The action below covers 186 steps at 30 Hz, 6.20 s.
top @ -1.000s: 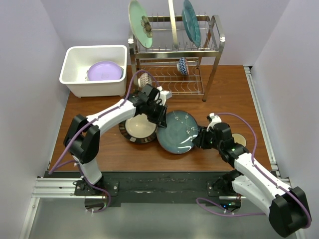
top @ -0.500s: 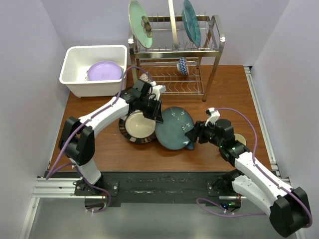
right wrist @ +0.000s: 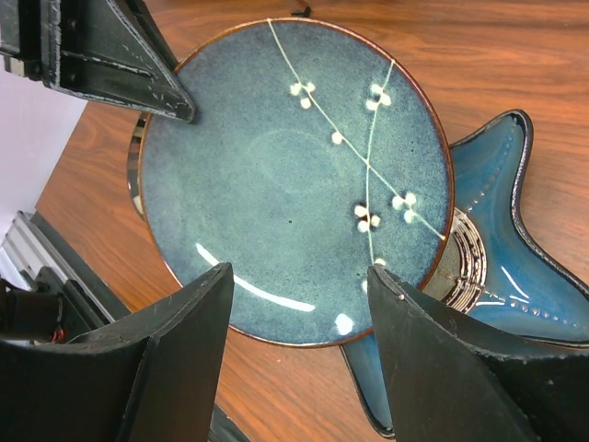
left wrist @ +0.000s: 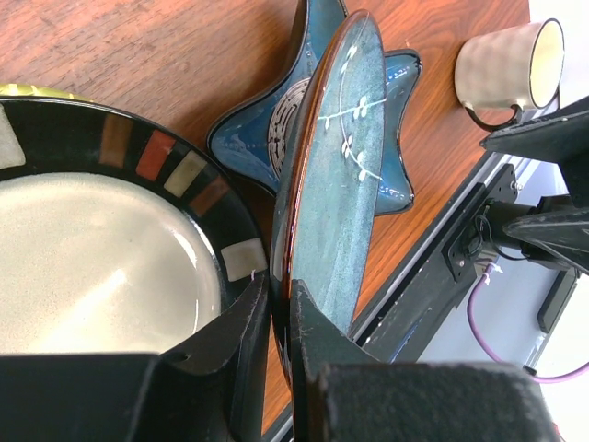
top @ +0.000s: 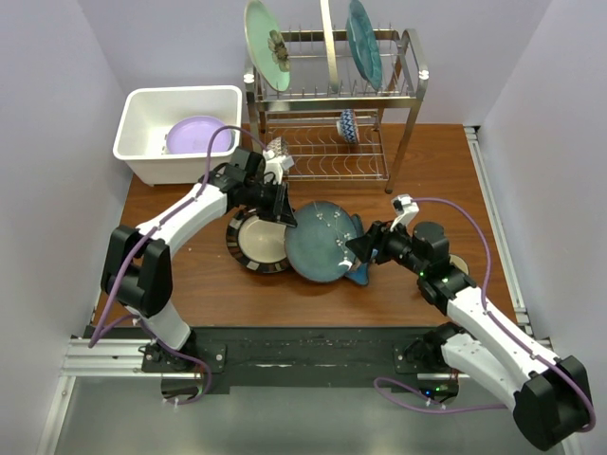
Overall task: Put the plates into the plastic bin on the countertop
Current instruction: Pick up the plate at the center of the board, then place the plate in the plastic bin.
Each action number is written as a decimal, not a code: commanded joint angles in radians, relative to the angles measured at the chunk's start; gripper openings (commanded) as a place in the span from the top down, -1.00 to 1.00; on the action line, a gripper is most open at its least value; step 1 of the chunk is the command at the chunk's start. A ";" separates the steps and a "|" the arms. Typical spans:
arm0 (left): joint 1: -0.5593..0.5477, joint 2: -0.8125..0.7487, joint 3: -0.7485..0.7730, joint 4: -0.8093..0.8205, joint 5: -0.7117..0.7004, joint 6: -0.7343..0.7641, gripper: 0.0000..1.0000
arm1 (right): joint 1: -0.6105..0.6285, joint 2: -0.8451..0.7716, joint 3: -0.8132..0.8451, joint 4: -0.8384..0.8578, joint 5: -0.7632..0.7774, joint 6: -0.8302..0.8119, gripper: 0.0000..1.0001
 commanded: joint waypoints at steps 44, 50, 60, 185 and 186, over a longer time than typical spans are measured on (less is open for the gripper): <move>0.040 0.021 -0.062 0.042 0.117 0.060 0.47 | 0.003 0.423 0.002 0.264 -0.060 0.126 0.88; 0.022 0.021 -0.067 0.036 0.112 0.068 0.42 | 0.003 0.423 0.014 0.267 -0.065 0.123 1.00; -0.030 0.050 -0.053 0.028 0.123 0.077 0.43 | 0.003 0.408 0.005 0.307 -0.091 0.138 1.00; 0.829 -0.318 -0.064 0.297 0.339 -0.230 1.00 | 0.003 0.259 -0.021 0.213 -0.081 0.106 -0.45; 0.834 -0.316 -0.062 0.298 0.339 -0.232 1.00 | 0.003 0.259 -0.021 0.213 -0.081 0.103 -0.45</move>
